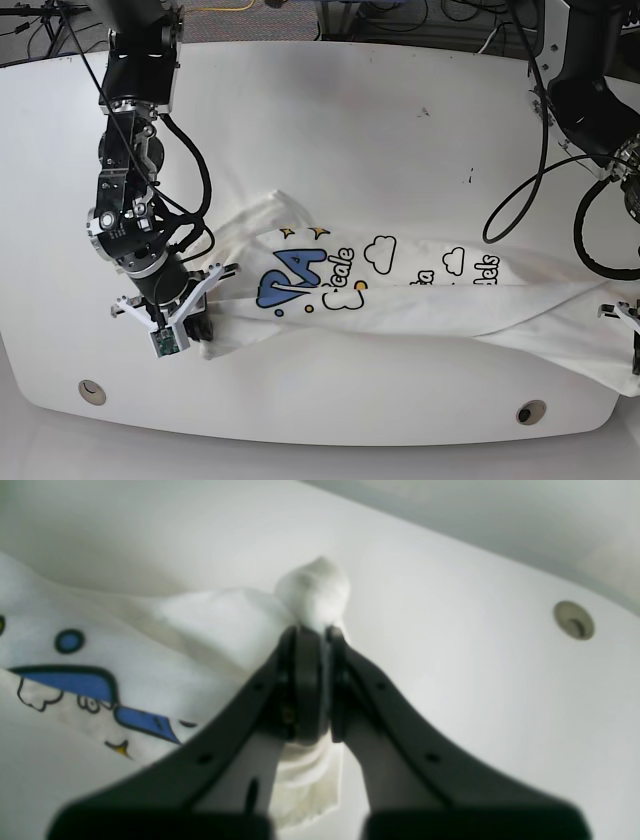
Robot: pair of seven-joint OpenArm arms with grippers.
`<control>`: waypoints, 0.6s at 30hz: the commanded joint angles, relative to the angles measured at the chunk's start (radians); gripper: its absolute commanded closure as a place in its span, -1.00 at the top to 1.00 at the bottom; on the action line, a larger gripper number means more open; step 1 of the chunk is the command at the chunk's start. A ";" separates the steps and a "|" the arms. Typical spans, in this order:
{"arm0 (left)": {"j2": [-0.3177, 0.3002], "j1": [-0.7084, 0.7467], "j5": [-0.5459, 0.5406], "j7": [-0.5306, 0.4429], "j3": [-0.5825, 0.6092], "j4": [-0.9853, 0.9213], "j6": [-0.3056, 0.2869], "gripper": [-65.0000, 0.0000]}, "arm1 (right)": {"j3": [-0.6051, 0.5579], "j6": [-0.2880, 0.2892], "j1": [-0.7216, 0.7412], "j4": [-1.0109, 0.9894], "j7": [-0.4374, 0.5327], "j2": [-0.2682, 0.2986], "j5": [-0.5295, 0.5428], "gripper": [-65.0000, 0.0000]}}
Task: Fold the T-shirt properly
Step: 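Lift the shirt with both grippers and pull it toward the robot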
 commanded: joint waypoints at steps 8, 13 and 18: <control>-0.021 -0.122 -0.001 -0.053 0.016 0.009 0.005 -0.96 | 0.002 -0.010 0.141 0.006 0.017 0.079 -0.018 -0.99; -0.020 -0.188 0.002 -0.039 0.001 -0.023 0.005 -0.95 | 0.000 -0.006 0.185 0.005 0.013 0.092 -0.006 -0.99; -0.022 -0.224 0.004 -0.029 -0.004 -0.036 0.005 -0.95 | -0.001 -0.005 0.210 0.005 0.014 0.098 -0.007 -0.99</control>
